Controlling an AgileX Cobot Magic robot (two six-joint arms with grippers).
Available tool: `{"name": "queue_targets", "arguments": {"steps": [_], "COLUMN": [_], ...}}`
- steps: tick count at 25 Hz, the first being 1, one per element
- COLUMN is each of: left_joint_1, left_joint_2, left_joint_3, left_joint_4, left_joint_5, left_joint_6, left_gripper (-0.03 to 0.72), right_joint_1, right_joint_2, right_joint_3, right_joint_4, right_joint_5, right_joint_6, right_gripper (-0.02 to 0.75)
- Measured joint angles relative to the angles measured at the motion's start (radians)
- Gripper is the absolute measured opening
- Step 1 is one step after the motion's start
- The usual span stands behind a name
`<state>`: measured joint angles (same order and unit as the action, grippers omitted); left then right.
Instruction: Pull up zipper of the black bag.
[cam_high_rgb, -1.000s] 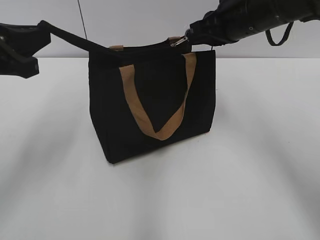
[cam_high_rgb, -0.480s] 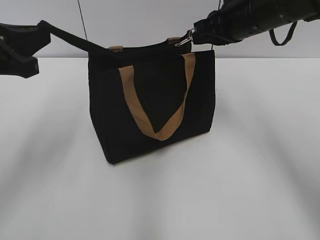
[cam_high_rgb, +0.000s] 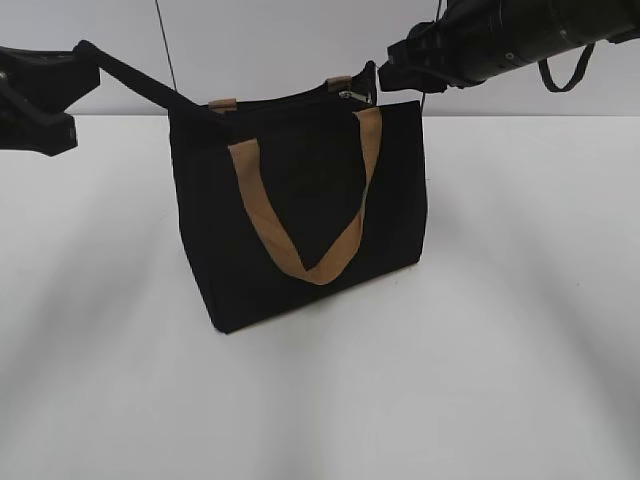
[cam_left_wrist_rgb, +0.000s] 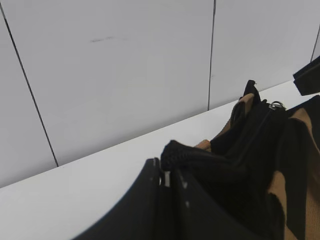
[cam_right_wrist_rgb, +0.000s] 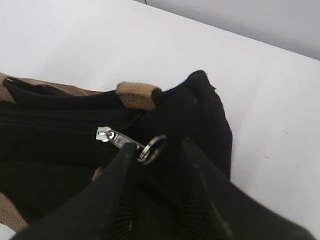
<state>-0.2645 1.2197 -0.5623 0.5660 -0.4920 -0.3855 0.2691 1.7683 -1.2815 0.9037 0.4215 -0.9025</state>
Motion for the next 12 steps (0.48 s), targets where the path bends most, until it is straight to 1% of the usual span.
{"name": "queue_targets", "arguments": {"steps": [2,4,6,10,12], "left_joint_1": [0.0,0.0,0.0,0.0,0.0], "left_joint_2": [0.0,0.0,0.0,-0.014,-0.03], "left_joint_3": [0.0,0.0,0.0,0.0,0.0], "left_joint_4": [0.0,0.0,-0.001,-0.001,-0.008], "left_joint_5": [0.004,0.012,0.03,0.093,0.125], "left_joint_6": [0.0,0.0,0.0,0.0,-0.001], "left_gripper": [0.039,0.075,0.136,0.295,0.361], "right_joint_1": [0.0,0.0,0.0,0.0,0.0], "right_joint_2": [0.0,0.0,0.0,-0.012,-0.026], "right_joint_3": [0.0,0.0,0.0,0.0,0.0], "right_joint_4": [0.0,-0.001,-0.003,-0.032,-0.047], "right_joint_5": [0.002,0.003,0.008,0.015,0.02], "right_joint_6": [0.0,0.0,0.001,0.002,0.002], "right_gripper": [0.255,0.288,0.3,0.306,0.306]}}
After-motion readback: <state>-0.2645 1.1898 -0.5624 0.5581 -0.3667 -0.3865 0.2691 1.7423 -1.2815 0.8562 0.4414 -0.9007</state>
